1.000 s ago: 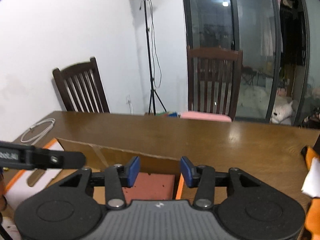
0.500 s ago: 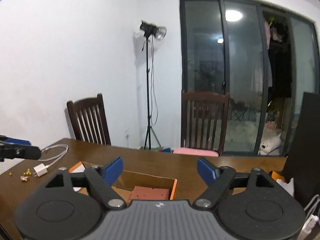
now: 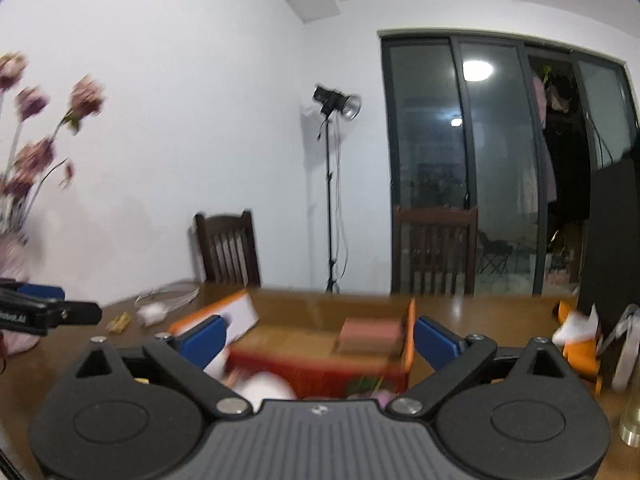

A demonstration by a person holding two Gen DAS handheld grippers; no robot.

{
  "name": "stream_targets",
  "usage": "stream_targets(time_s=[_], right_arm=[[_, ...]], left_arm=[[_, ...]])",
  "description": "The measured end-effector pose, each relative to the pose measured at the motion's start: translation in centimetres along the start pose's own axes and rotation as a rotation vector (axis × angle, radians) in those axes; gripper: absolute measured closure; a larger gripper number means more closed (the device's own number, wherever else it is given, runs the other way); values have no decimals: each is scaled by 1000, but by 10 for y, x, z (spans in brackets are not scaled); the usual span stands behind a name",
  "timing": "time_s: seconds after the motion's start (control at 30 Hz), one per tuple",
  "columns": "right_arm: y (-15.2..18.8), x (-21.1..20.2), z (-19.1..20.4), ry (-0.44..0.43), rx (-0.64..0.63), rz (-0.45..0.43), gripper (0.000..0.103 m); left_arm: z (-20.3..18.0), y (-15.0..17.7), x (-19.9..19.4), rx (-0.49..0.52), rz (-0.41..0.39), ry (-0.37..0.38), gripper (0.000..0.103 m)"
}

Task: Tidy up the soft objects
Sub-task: 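Grasp the yellow-and-white plush toy with the right gripper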

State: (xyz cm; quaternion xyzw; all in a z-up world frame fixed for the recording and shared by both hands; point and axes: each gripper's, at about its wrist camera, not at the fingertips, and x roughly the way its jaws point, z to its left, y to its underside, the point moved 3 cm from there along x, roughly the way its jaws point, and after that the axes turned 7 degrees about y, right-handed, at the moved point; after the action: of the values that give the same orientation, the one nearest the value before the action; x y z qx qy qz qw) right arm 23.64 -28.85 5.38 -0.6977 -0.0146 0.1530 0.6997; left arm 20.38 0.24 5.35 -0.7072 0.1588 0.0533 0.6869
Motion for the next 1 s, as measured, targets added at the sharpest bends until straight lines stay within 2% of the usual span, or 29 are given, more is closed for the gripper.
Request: stream_targets(time_s=[0.1, 0.17, 0.23, 0.33, 0.47, 0.63, 0.8, 0.87, 1.0], right_arm=[[35, -26, 14, -26, 34, 58, 3], [52, -33, 24, -68, 41, 121, 5], [57, -30, 33, -87, 15, 145, 5], [48, -23, 39, -75, 17, 119, 5], [34, 9, 41, -106, 76, 145, 10], [21, 60, 59, -147, 60, 174, 12], [8, 111, 82, -162, 32, 198, 17], [6, 130, 89, -162, 38, 218, 21], [7, 163, 100, -170, 58, 272, 26]], left_arm=[[6, 28, -17, -58, 55, 7, 0], [5, 40, -17, -39, 106, 26, 0], [6, 43, -14, -6, 106, 17, 0], [9, 39, -4, -1, 81, 29, 0], [20, 39, 22, -59, 102, 47, 0], [38, 40, 60, -134, 141, 80, 0], [59, 46, 90, -226, 192, 126, 9], [65, 48, 98, -260, 211, 158, 16], [73, 53, 106, -299, 209, 226, 25]])
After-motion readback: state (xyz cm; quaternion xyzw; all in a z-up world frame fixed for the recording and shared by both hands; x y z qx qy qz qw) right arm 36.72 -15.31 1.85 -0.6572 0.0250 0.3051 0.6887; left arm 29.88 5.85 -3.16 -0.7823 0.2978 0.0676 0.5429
